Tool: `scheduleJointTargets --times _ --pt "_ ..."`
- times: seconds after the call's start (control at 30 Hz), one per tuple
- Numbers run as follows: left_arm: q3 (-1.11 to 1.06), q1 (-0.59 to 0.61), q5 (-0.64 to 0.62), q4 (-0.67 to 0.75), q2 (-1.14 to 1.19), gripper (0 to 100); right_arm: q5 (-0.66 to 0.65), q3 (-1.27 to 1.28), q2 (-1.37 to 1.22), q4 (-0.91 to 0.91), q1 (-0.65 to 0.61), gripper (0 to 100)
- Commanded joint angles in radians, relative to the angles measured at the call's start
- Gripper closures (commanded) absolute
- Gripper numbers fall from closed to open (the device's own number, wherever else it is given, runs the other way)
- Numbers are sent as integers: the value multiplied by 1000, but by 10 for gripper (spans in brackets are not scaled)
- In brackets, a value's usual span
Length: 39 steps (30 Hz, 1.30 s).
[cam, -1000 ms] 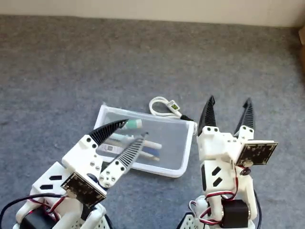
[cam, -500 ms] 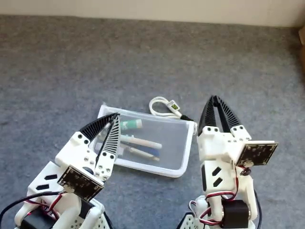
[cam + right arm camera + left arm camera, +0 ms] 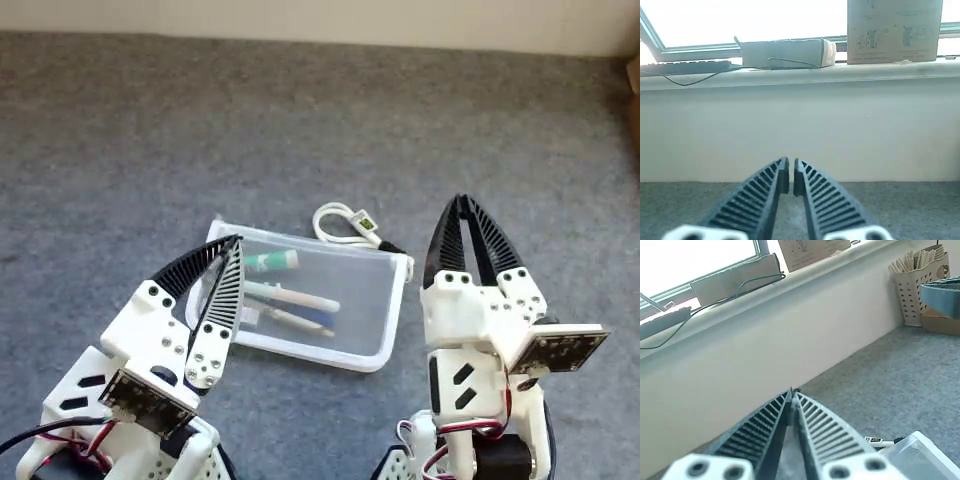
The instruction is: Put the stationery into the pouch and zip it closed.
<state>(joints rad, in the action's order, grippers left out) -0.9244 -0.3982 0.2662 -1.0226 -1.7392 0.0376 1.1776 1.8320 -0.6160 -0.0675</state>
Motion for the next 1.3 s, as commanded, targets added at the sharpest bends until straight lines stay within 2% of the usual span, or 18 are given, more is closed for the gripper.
scheduleJointTargets --times 0.0,0.3,0.47,0.67,0.87,1.27 --pt "44 12 -9 -15 -4 991 11 -47 4 18 -2 981" --pt "22 12 -9 -204 -4 993 8 85 4 -137 -1 981" --pt "-133 28 -9 -224 -4 993 9 168 4 -196 -2 981" --pt "-311 234 -9 -167 -4 990 6 268 4 -243 -1 981" --pt "-486 358 -9 -103 -4 991 6 383 4 -243 5 984" --pt "-687 613 -8 -103 -4 993 5 568 4 -243 174 984"
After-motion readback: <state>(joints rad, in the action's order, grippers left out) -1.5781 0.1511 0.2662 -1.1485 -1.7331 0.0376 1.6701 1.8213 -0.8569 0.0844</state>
